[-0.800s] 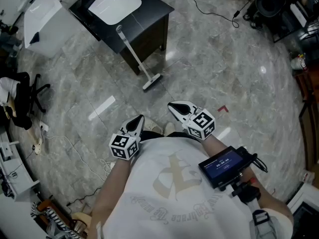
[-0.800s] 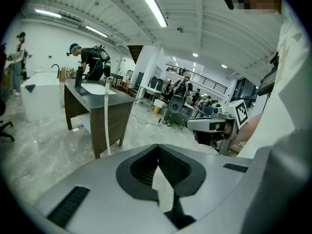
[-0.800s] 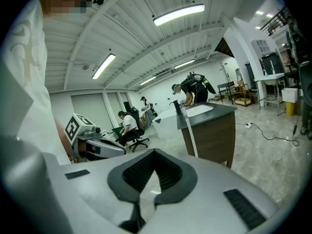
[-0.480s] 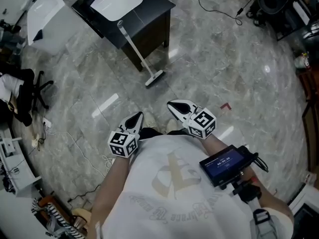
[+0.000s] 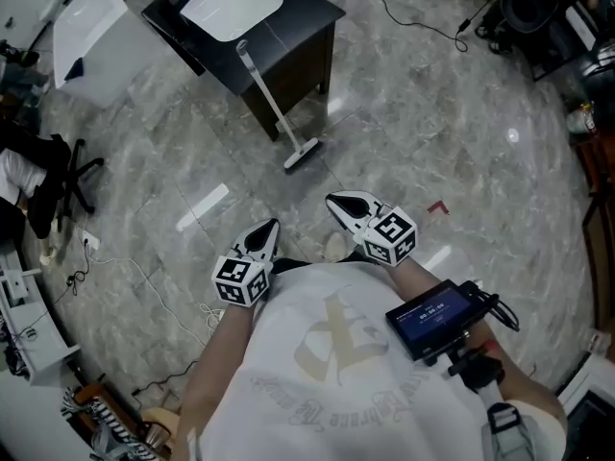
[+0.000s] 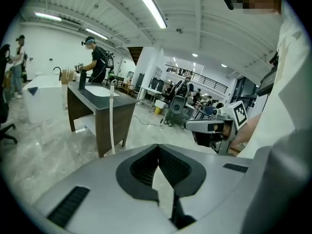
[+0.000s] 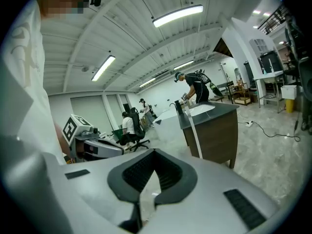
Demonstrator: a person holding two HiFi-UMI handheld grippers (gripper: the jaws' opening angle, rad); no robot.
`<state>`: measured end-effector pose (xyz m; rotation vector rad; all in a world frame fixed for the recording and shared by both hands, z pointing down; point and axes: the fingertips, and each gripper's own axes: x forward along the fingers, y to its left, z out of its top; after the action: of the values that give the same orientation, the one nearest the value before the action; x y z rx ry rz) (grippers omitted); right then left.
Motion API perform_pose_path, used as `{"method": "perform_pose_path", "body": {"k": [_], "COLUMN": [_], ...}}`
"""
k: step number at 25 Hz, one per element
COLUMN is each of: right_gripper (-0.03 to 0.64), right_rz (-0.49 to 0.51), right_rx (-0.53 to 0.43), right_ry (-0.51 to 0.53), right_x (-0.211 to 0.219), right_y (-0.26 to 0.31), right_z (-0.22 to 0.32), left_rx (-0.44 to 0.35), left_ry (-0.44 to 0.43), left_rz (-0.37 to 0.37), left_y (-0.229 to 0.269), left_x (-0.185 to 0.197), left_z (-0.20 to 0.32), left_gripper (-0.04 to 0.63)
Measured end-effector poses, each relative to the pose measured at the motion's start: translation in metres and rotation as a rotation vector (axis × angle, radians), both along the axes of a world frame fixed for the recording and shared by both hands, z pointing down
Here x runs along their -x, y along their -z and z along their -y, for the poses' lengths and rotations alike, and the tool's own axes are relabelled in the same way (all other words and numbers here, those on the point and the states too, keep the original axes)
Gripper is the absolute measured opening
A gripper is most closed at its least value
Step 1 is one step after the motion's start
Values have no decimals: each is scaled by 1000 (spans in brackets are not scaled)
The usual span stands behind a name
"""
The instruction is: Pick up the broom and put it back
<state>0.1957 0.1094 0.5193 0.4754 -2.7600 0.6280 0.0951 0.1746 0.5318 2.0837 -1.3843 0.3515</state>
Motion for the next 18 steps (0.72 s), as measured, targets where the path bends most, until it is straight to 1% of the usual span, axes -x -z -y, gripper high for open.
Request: {"method": "perform_pose_path", "body": {"k": [5,18], "right_gripper": [17,17], "right_rz": [-11,-50], "right_rx": [8,6], "right_ry": [-41,-129], "right_x": [21,94], "right_y": [0,-4], "right_z": [0,6], "left_rx": [1,-15], "left_ry": [-8,-82], "left_rz": [-8,-27], "left_y": [-1,0], "left_x": [29,111], "left_z": [0,14], "left_gripper": [12,12]}}
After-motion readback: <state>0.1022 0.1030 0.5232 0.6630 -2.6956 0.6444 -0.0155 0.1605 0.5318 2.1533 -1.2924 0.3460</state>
